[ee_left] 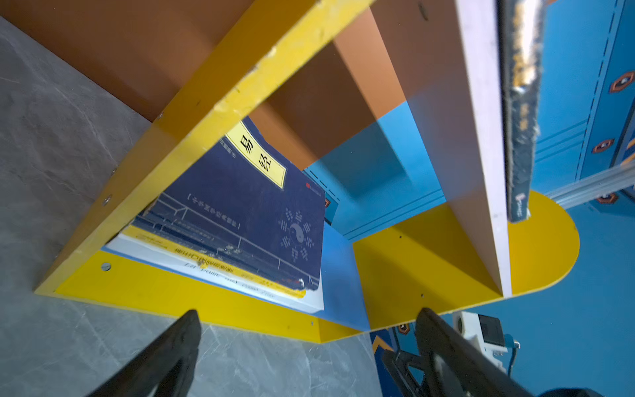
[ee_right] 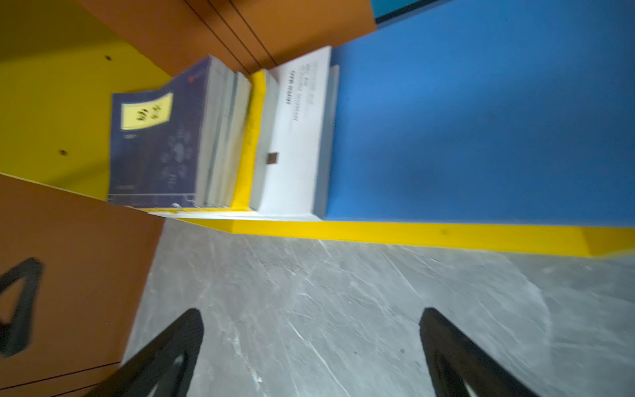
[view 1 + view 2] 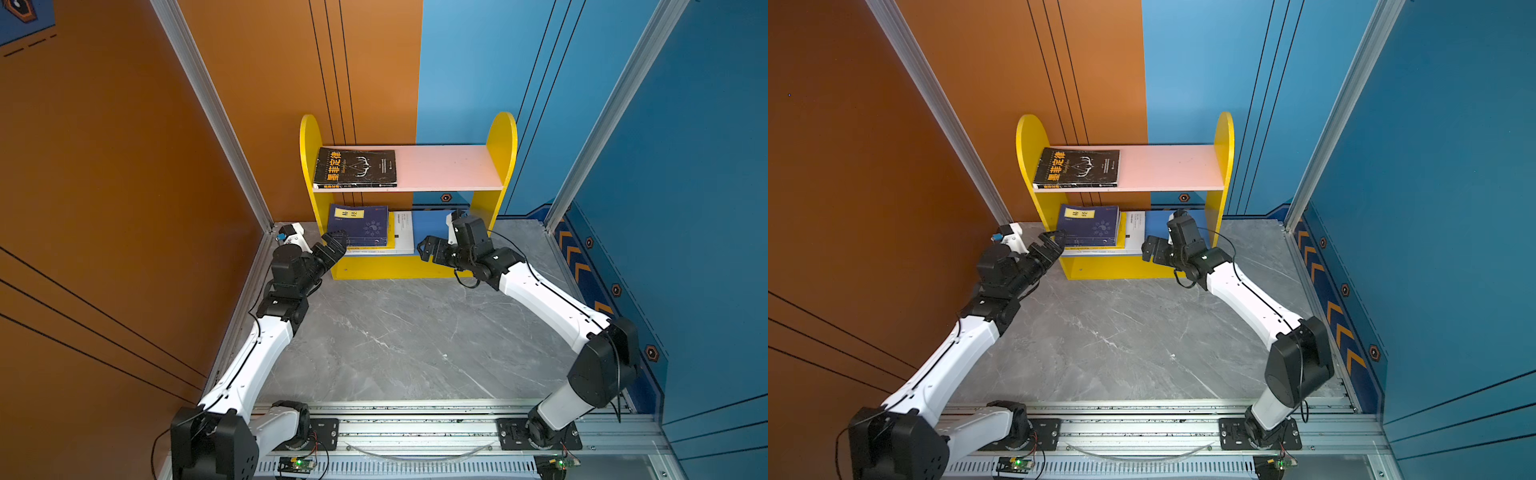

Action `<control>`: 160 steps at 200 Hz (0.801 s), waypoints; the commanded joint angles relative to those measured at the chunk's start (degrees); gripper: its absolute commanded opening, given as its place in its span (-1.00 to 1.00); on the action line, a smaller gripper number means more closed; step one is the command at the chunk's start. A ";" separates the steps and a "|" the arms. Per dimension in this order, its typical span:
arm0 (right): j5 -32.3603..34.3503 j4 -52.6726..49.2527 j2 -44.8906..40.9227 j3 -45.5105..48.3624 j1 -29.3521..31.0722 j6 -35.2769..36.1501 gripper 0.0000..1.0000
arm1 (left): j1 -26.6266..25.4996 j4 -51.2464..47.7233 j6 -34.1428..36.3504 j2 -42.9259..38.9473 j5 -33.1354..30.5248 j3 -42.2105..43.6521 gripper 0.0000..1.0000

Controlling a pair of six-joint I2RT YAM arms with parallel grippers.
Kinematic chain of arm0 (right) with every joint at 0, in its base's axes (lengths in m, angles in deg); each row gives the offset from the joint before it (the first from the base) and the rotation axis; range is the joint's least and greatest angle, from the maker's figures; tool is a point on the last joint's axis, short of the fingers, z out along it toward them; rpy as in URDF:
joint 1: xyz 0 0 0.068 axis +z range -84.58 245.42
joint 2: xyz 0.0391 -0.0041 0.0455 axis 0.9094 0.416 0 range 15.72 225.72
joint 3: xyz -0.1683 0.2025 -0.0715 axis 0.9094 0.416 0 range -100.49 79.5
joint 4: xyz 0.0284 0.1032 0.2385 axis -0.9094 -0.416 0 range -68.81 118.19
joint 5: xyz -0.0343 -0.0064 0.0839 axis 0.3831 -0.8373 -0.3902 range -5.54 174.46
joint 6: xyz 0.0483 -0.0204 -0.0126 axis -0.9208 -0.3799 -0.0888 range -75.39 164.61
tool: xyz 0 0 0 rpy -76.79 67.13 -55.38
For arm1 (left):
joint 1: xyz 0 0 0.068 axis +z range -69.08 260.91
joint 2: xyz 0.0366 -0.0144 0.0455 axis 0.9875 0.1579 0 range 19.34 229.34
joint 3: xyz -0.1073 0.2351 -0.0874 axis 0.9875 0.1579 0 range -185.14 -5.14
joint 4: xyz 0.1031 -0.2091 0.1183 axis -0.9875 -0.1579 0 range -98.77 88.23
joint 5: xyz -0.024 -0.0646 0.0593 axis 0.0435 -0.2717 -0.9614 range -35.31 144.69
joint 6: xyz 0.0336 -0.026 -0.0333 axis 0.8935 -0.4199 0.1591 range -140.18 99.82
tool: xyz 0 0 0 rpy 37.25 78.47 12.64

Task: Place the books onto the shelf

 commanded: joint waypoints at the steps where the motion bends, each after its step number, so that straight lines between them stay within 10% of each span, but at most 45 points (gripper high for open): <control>1: 14.73 -3.51 -6.88 6.99 0.28 0.20 1.00 | -0.12 -15.71 10.61 -3.86 -0.45 3.82 0.96; 24: 27.74 -5.46 -13.89 14.73 -1.61 -0.56 1.00 | -0.85 -22.09 20.33 -12.74 -22.16 8.54 0.96; 62: 28.77 -6.62 -22.79 25.03 -13.34 -2.87 1.00 | -0.57 -4.95 37.01 -22.95 -44.91 24.28 0.95; 103: 36.38 8.59 -31.69 40.18 -19.16 4.35 1.00 | 0.69 17.80 42.08 -23.95 -50.87 41.91 0.96; 160: 39.86 27.19 -31.60 52.34 -24.38 16.87 1.00 | 3.81 33.23 38.35 -2.14 -44.85 40.78 0.96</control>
